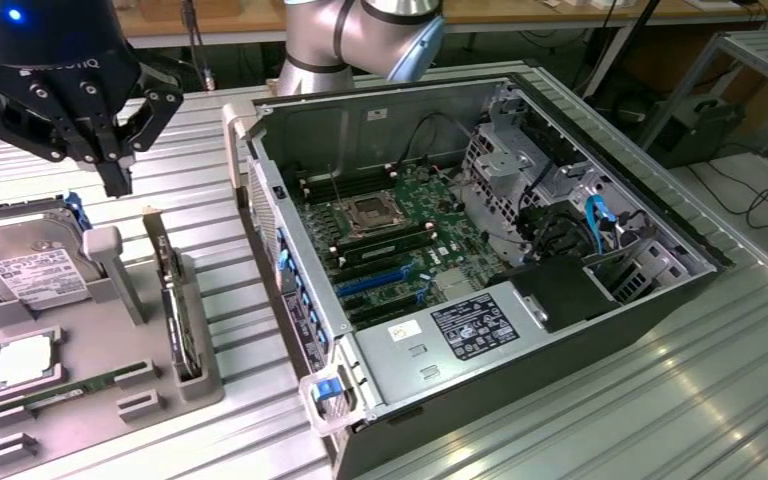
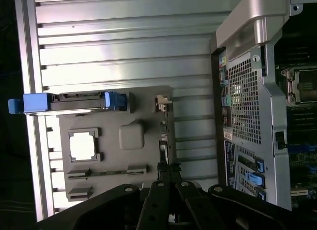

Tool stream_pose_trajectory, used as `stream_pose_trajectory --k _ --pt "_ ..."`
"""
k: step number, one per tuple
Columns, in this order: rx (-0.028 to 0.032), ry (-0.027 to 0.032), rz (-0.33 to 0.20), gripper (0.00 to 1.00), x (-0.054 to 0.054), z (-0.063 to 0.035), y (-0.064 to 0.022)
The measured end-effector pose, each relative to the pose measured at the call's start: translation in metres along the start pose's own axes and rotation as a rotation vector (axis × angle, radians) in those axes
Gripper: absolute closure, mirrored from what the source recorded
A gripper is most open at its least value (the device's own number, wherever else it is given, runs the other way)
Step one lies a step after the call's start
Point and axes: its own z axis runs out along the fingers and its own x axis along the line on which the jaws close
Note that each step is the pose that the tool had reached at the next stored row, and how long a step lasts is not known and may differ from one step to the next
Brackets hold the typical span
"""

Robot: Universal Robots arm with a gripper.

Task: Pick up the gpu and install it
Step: 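Reach for the gpu, then pick up the gpu and move the gpu toward the slot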

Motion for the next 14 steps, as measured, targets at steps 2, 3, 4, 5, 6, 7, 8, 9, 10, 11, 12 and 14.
stream_pose_trajectory --k 2,3,4,5,6,7,8,9,10,11,12,14 --pt "-0.0001 -0.0009 -0.003 0.89 0.0004 0.0001 -0.0036" --pt "-0.0002 -0.0013 -0.004 0.89 0.0005 0.0002 -0.0053" --pt "-0.0003 -0.0020 -0.006 0.89 0.0007 0.0004 -0.0070" --pt "-0.0005 -0.0025 -0.008 0.89 0.0010 0.0005 -0.0083" --pt "-0.0008 -0.0031 -0.009 0.89 0.0012 0.0005 -0.0092" --pt "-0.0038 -0.0036 -0.011 0.89 0.0015 0.0004 -0.0097" --pt "-0.0042 -0.0036 -0.011 0.89 0.0015 0.0004 -0.0097" --pt "-0.0043 -0.0036 -0.011 0.89 0.0015 0.0004 -0.0098" --pt "-0.0043 -0.0036 -0.011 0.89 0.0015 0.0004 -0.0098" --pt "-0.0042 -0.0035 -0.011 0.89 0.0015 0.0004 -0.0098" --pt "-0.0043 -0.0036 -0.011 0.89 0.0015 0.0004 -0.0098" --pt "-0.0043 -0.0036 -0.011 0.89 0.0015 0.0004 -0.0098"
